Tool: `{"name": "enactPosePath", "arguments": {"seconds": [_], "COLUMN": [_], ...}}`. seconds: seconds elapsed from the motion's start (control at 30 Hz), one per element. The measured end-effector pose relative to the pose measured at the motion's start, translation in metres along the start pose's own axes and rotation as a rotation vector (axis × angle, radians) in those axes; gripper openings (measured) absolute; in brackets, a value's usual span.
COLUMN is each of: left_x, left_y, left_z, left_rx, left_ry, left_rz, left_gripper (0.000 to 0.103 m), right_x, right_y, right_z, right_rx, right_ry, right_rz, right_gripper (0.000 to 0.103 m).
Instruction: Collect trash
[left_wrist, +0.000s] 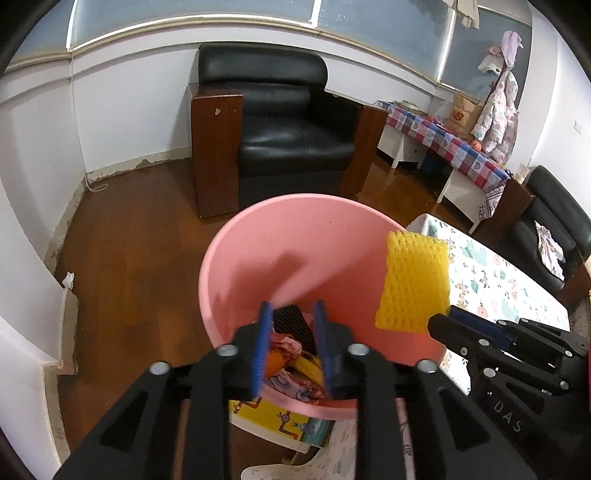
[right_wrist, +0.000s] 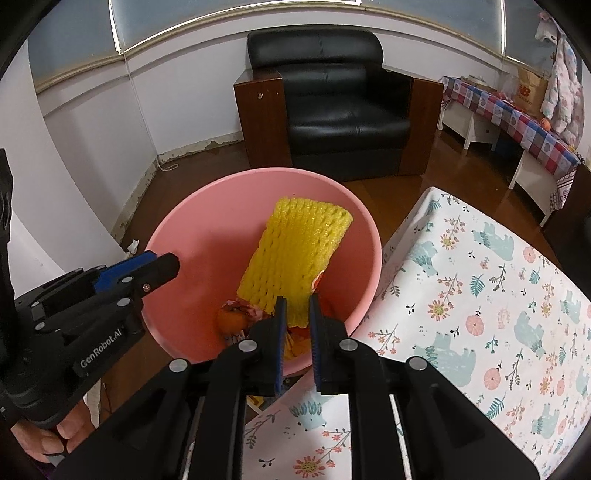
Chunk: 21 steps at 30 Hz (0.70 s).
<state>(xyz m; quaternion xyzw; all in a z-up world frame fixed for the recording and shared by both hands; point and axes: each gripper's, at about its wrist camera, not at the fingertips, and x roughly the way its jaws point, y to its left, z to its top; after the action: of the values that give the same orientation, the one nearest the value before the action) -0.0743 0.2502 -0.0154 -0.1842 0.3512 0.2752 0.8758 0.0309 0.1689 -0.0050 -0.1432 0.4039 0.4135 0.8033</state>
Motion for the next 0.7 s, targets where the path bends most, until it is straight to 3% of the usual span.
{"name": "enactPosePath", "arguments": {"seconds": [0.2, 0.7], "left_x": [-0.007, -0.037], "left_y": [0.002, -0.014], "left_z": [0.002, 0.005], "left_rx": [-0.001, 0.033], "left_ry": [-0.016, -0.074], "left_rz": [0.005, -0.013], "left_gripper": [0.032, 0.043], "right_x": [-0.006, -0.037], "right_y": [0.0, -0.013], "right_z": [0.0, -0.015], "right_rx": [-0.001, 0.049], "right_ry": [-0.023, -0.093], "right_rz": [0.019, 0.041], "right_gripper": [0.029, 0.032]}}
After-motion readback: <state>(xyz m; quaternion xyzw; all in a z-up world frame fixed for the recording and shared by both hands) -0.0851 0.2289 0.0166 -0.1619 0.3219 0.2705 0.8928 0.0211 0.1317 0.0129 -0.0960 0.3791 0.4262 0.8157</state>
